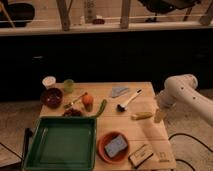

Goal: Place banana in tray

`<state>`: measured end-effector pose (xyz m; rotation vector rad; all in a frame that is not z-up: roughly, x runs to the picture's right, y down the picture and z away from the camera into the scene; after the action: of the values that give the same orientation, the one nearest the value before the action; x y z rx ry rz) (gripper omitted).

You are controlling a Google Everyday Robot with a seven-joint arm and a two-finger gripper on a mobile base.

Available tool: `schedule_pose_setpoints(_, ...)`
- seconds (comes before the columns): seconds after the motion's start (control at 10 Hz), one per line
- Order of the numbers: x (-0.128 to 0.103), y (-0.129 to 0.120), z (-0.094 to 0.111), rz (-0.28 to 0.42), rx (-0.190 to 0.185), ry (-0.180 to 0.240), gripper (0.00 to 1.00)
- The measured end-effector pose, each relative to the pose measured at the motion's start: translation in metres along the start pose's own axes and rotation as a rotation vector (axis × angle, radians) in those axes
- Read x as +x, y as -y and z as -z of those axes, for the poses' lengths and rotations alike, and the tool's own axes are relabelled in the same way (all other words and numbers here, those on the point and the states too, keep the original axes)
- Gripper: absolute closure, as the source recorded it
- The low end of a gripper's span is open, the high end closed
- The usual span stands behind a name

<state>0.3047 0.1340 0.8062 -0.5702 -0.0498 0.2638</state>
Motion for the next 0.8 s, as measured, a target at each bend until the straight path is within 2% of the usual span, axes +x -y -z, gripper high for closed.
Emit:
schedule_pose_setpoints(0.1, 0.002, 0.000, -0.010, -0.013, -0.004, 0.010, 0.20)
schedule_pose_setpoints(0.8, 0.000, 0.000, -0.042, -0.058, -0.023, 0.054, 0.20)
